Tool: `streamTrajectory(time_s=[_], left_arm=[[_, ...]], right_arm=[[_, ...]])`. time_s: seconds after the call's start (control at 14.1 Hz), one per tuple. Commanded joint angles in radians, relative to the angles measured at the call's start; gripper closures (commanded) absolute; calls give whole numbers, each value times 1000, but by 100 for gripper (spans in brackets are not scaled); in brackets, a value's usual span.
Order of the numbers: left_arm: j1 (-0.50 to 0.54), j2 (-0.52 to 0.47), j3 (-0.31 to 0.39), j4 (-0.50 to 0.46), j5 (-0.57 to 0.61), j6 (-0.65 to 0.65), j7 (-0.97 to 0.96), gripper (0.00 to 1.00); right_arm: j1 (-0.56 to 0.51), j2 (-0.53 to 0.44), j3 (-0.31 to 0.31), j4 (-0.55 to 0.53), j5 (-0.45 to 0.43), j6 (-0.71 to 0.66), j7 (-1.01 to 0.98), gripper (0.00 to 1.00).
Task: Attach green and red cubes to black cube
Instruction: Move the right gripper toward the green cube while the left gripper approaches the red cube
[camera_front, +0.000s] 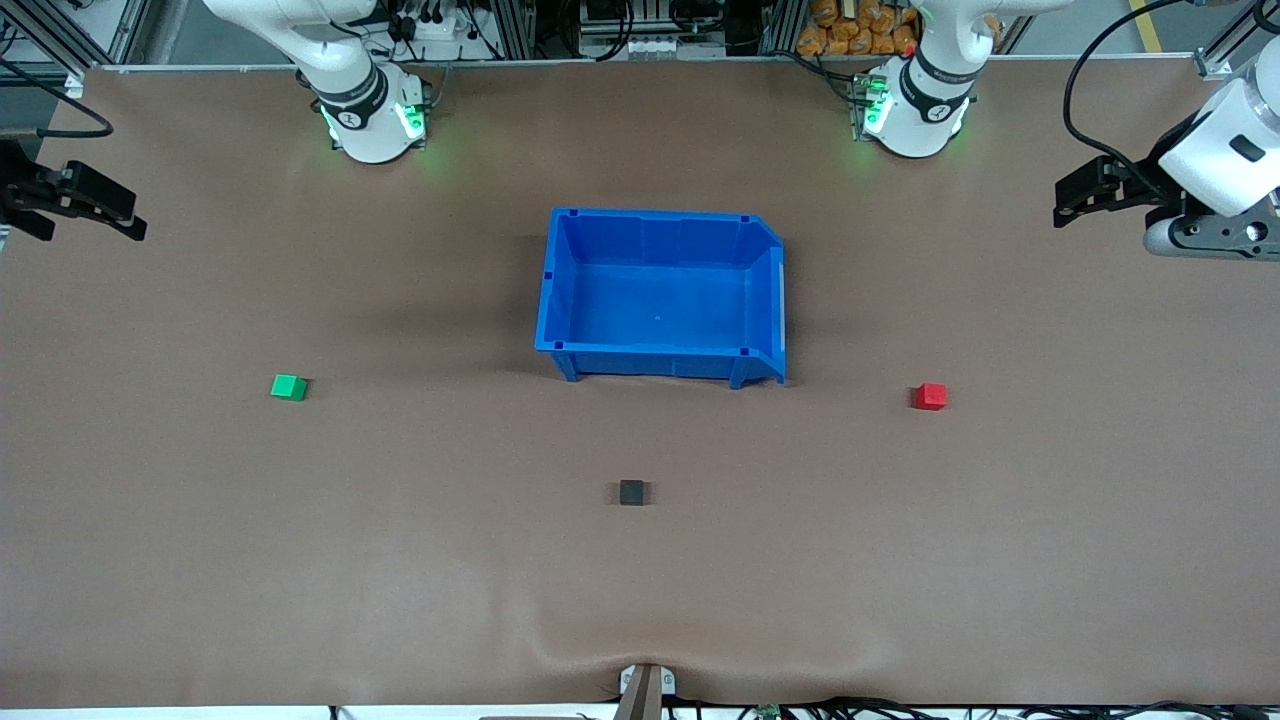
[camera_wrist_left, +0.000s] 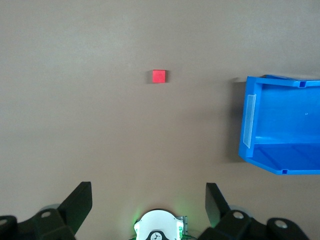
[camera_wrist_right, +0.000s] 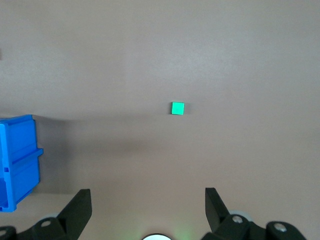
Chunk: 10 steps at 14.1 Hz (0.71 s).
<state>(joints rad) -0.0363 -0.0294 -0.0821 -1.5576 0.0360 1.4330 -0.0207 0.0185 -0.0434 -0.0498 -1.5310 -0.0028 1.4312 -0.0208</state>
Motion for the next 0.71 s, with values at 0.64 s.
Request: streamTrajectory(time_s=[0.64], left_arm=[[6, 69, -7, 11, 16, 9, -10, 0]], right_arm=[[-11, 42, -12, -8, 3, 37, 2, 0]])
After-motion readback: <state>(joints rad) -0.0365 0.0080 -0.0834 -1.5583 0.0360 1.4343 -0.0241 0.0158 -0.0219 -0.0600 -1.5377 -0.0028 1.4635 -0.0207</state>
